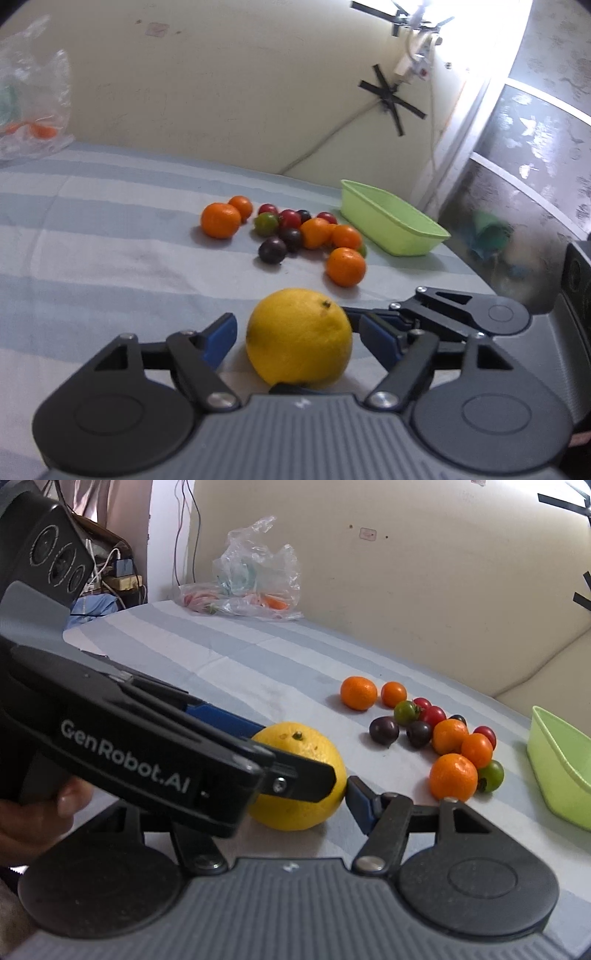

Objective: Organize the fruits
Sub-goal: 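Carry the grapefruit into the green basket and open the left gripper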

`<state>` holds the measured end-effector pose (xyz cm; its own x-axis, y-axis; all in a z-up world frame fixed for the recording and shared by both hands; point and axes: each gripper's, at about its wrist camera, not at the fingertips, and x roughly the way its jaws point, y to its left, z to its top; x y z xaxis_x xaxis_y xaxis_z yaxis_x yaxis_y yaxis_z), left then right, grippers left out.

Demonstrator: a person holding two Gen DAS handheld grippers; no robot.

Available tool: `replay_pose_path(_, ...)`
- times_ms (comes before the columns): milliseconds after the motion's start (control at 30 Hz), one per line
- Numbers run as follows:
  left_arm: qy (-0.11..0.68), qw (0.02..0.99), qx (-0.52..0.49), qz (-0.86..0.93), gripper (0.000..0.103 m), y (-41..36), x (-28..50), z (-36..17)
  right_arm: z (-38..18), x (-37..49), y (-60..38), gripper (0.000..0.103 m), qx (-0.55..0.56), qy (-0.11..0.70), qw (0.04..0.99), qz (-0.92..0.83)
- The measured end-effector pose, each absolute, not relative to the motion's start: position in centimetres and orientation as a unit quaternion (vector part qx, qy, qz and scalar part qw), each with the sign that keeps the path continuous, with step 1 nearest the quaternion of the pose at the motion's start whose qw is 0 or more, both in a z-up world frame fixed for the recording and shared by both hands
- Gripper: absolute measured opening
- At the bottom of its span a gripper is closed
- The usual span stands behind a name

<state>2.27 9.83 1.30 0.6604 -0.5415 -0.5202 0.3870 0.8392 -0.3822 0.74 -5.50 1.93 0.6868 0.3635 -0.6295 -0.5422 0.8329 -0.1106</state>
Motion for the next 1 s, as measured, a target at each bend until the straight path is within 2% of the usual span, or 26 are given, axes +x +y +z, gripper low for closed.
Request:
replay_pose_path(67, 0.33, 0.901, -0.127, -0.252, 0.067, 9.5, 2.3, 0.9, 1.6, 0.8, -5.5, 0.068, -0.159, 0.308, 0.903, 0.254)
replay_pose_path(267, 0.318, 0.922, -0.091, -0.201, 0.067, 6.4, 1.6, 2.2, 1.4, 1.4, -6.9, 0.064, -0.15, 0.303, 0.899, 0.28)
replay_pose_path(533, 0.292, 0.929, -0.025, -0.226, 0.067, -1.6, 3.8, 6.5, 4.2, 1.8, -13.1, 0.064, -0.12, 0.254, 0.923, 0.264)
replay_pose_path(767, 0.268, 0.919, -0.001, -0.289, 0.067, -12.3, 9.9, 9.2, 7.0, 4.2, -21.6, 0.064, -0.118, 0.215, 0.953, 0.176)
replay_pose_path(1000, 0.316, 0.897, -0.019, -0.309, 0.068, -20.4, 17.6, 7.6, 7.0, 10.1, -29.3, 0.064, -0.096, 0.261, 0.954, 0.115)
